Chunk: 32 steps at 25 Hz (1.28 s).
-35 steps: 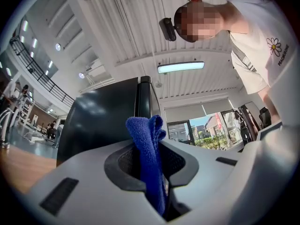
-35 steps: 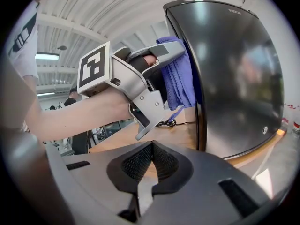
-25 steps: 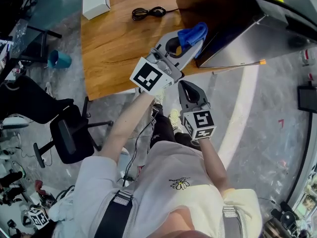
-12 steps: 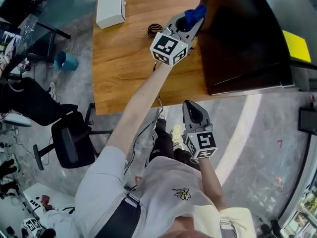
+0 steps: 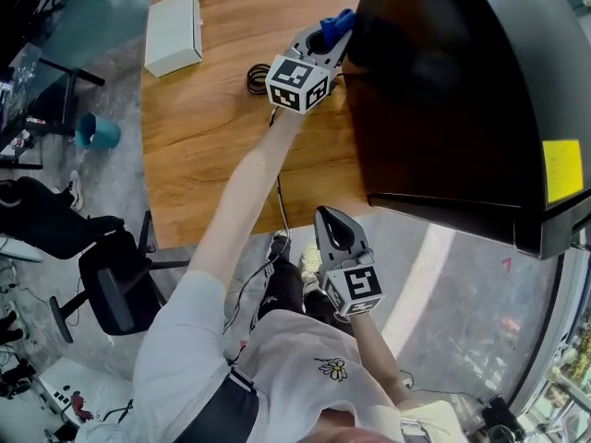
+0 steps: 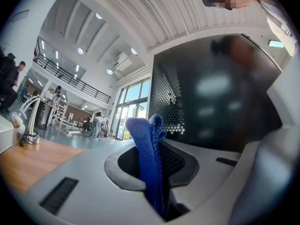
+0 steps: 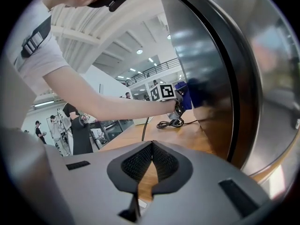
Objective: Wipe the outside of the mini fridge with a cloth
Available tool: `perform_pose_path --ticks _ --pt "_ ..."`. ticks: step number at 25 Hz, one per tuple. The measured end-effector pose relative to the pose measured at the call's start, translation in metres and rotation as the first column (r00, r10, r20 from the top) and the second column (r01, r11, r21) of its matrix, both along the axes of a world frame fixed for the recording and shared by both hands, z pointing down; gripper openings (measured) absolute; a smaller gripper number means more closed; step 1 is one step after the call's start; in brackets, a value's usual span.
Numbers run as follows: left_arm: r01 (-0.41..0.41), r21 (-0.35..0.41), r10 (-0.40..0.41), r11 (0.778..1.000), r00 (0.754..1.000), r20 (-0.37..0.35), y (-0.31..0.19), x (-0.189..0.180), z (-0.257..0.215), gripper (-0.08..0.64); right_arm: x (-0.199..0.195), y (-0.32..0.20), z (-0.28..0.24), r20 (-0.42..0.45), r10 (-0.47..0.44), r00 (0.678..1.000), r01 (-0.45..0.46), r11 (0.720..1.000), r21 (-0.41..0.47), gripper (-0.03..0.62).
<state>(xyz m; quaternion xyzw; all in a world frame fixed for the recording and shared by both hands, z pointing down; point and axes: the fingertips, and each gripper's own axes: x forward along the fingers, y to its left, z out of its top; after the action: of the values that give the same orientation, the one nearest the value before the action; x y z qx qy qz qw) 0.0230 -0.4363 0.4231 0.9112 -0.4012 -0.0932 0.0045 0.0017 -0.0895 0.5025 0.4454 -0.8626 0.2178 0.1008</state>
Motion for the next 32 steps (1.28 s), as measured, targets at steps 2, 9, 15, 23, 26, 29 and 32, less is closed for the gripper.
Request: perform_pose_path --ticks 2,9,15,23,26,29,32 --pt "-0.008 -0.004 0.008 1.0 1.0 -0.008 -0.004 0.003 0.003 0.064 0.002 -0.006 0.0 -0.003 0.005 1.0 -0.005 1.0 0.002 0.012" --pt "-0.056 0.025 0.056 0.998 0.998 0.015 0.006 0.008 0.002 0.065 0.002 -0.013 0.002 -0.009 -0.006 1.0 0.006 1.0 0.004 0.012" --pt "-0.097 0.085 0.097 0.992 0.995 0.001 0.045 0.02 -0.011 0.064 -0.005 -0.005 0.002 -0.011 -0.051 0.999 0.051 0.999 0.007 0.012" --pt "-0.169 0.148 0.17 0.974 0.985 0.004 0.12 0.037 -0.022 0.064 -0.01 0.018 0.006 -0.01 -0.087 0.996 0.087 0.996 0.001 0.012" --pt "-0.193 0.157 0.196 0.968 0.981 -0.003 0.144 0.041 -0.025 0.065 -0.011 0.026 0.007 -0.016 -0.096 0.995 0.096 0.995 0.0 0.012" --pt "-0.215 0.168 0.221 0.962 0.975 -0.018 0.166 0.046 -0.028 0.064 -0.009 0.03 0.008 -0.027 -0.106 0.994 0.106 0.994 0.005 0.012" --pt "-0.23 0.255 0.255 0.939 0.965 -0.067 0.195 0.051 -0.044 0.064 -0.009 0.038 0.008 -0.032 -0.116 0.993 0.116 0.993 0.004 0.012"
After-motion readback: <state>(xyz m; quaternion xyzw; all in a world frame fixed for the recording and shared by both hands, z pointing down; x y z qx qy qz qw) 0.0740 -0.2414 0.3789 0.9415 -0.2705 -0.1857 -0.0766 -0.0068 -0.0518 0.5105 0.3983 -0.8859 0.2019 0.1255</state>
